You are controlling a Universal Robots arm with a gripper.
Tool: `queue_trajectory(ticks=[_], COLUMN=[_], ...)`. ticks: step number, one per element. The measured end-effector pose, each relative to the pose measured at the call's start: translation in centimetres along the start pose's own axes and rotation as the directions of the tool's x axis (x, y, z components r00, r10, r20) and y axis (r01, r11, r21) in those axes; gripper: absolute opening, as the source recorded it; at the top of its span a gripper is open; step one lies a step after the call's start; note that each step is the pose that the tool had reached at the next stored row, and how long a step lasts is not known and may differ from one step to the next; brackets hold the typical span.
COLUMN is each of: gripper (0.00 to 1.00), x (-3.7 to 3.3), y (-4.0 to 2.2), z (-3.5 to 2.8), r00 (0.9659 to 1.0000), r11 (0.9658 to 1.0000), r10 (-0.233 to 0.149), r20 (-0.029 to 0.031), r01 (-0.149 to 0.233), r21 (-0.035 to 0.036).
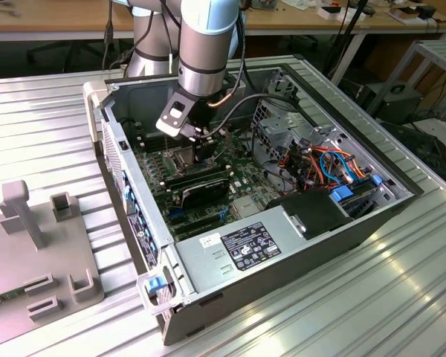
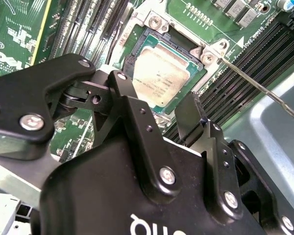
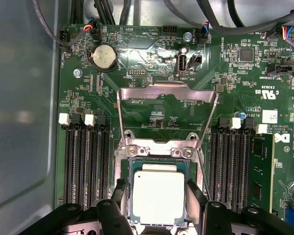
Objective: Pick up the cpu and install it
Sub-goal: 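Place the cpu into insertion slot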
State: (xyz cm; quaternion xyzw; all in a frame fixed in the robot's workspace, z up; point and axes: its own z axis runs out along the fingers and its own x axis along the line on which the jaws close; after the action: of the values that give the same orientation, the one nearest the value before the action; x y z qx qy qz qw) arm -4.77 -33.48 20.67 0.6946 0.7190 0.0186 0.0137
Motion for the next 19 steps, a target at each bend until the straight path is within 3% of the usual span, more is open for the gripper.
queue_trajectory(ticks=[19], gripper=[0.61], x=[0.00], y=[-0.01], z=[-0.05], r00=[1.0000], r11=[1.0000], r10=[0.000], r20=[0.0003], r01=[0.000], r21=[0.0000])
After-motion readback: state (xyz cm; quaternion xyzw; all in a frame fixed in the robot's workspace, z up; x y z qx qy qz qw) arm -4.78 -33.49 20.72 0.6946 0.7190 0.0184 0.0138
